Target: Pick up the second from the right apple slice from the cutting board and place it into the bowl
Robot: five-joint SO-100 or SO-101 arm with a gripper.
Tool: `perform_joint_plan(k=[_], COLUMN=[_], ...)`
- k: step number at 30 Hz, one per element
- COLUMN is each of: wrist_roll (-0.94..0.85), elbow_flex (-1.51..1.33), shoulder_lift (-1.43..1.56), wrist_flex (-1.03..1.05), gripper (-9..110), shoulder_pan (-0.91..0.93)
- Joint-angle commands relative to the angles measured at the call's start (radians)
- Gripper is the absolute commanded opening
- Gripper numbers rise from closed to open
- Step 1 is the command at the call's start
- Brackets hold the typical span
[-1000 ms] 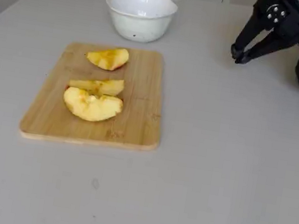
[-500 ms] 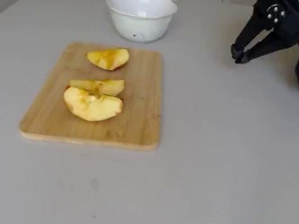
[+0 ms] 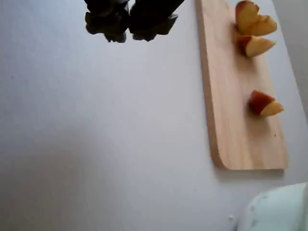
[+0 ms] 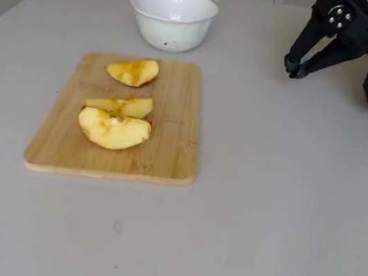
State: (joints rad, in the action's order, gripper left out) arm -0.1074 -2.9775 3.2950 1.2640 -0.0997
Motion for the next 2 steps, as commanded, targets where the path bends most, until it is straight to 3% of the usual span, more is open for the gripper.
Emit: perform_joint_plan(k=[1, 2], wrist_roll=[0.008, 0.008], elbow_flex=[0.000, 0.000], shoulder_lift=[-0.005, -0.005], wrist_flex=[0.000, 0.000], gripper=[0, 0], shoulder_pan=[0.011, 0.011])
